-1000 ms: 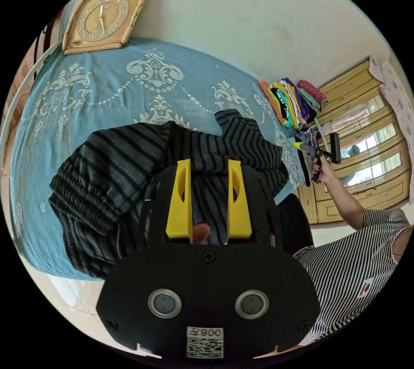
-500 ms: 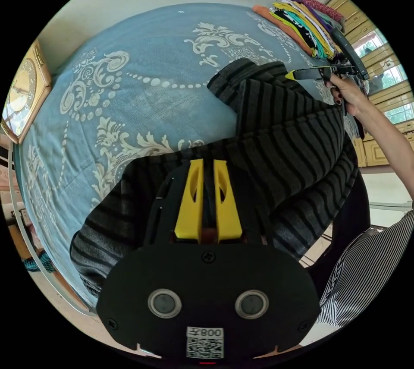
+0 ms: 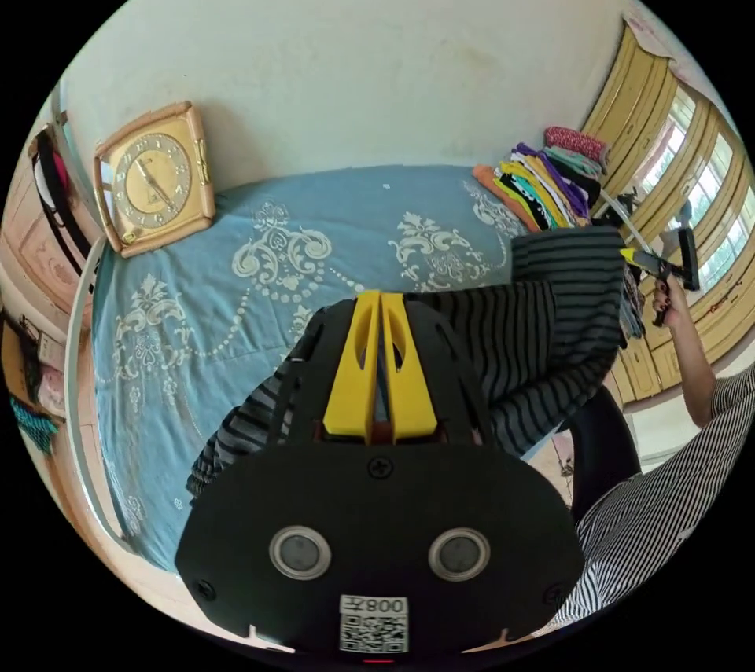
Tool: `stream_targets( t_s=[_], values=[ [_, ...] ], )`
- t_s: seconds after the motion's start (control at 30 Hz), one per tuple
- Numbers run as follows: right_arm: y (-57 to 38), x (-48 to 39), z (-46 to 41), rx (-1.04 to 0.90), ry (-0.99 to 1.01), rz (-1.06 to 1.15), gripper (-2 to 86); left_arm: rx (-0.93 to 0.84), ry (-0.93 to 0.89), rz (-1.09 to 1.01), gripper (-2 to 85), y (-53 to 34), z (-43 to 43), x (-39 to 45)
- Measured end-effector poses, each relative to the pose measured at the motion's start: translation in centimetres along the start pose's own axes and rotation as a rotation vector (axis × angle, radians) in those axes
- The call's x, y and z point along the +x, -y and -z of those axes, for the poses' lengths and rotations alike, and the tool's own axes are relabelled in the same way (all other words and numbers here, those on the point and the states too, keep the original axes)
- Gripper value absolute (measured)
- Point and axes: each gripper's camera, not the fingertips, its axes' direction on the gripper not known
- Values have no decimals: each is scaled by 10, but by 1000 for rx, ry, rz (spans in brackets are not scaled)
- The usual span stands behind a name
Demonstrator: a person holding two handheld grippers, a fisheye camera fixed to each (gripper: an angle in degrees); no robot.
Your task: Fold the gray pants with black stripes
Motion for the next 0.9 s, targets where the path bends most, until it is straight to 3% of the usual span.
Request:
stream_targets(
  t_s=[0.07,0.2,0.3,0.47,0.63,0.73,0.9],
  values=[
    [-30,23,33,4,-51,-69,18,16,-11,57,6,-2,-2,-12],
    [-98,84,17,-266,-114,-268,24,-126,18,87,23,-25,-31,-10],
    [-111,91,23,-213,-126,-318,28,-151,-16,106,64,-58,-30,-9],
    [-54,49,-4,-208,-83,-88,38,-221,37,192,115,-117,-16,-36],
    [38,-24,-121,-382,44,228,47,-336,150,186,129,-150,-25,-48],
    [67,-69,-188,-497,72,346,51,-375,112,216,130,-166,-35,-56],
    [71,-112,-259,-638,-28,447,77,-404,168,163,119,-181,-46,-53]
  ],
)
